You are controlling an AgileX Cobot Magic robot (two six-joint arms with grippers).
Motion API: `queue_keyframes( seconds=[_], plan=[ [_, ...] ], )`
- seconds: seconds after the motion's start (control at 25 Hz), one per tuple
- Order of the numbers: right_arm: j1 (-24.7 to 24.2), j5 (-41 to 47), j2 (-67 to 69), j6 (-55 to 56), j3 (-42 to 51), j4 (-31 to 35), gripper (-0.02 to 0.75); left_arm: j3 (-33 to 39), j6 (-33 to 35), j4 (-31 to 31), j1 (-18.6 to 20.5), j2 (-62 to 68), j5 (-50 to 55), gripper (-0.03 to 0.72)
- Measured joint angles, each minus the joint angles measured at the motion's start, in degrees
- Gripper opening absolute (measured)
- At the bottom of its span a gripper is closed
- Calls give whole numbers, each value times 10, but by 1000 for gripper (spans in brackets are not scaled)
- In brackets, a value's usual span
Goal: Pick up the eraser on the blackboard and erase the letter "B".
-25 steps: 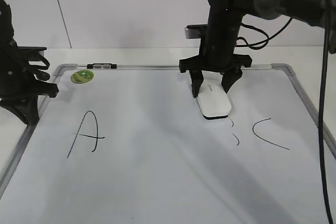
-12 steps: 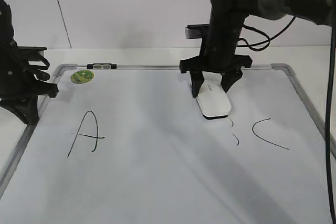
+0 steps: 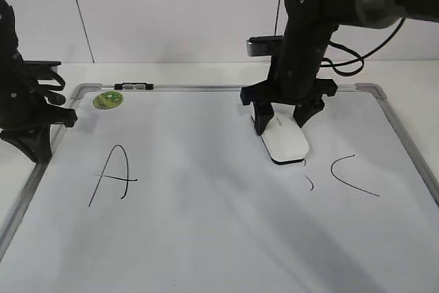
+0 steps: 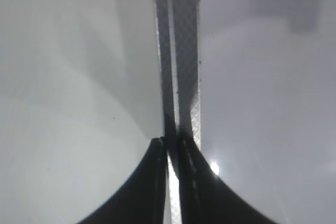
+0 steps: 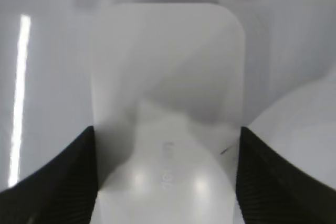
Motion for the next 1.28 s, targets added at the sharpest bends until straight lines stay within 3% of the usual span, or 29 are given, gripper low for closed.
queue_keyframes(
  seconds=[0.48,0.8,1.28],
  plan=[
    [5,-22,-119,-3,212,10,529,0,0,-6,0,0,0,20],
    [52,-74,-218,-3,381,29,529,0,0,-8,0,0,0,20],
    [68,-74,-209,0,376,22,529,0,0,-8,1,0,0,20]
  ],
)
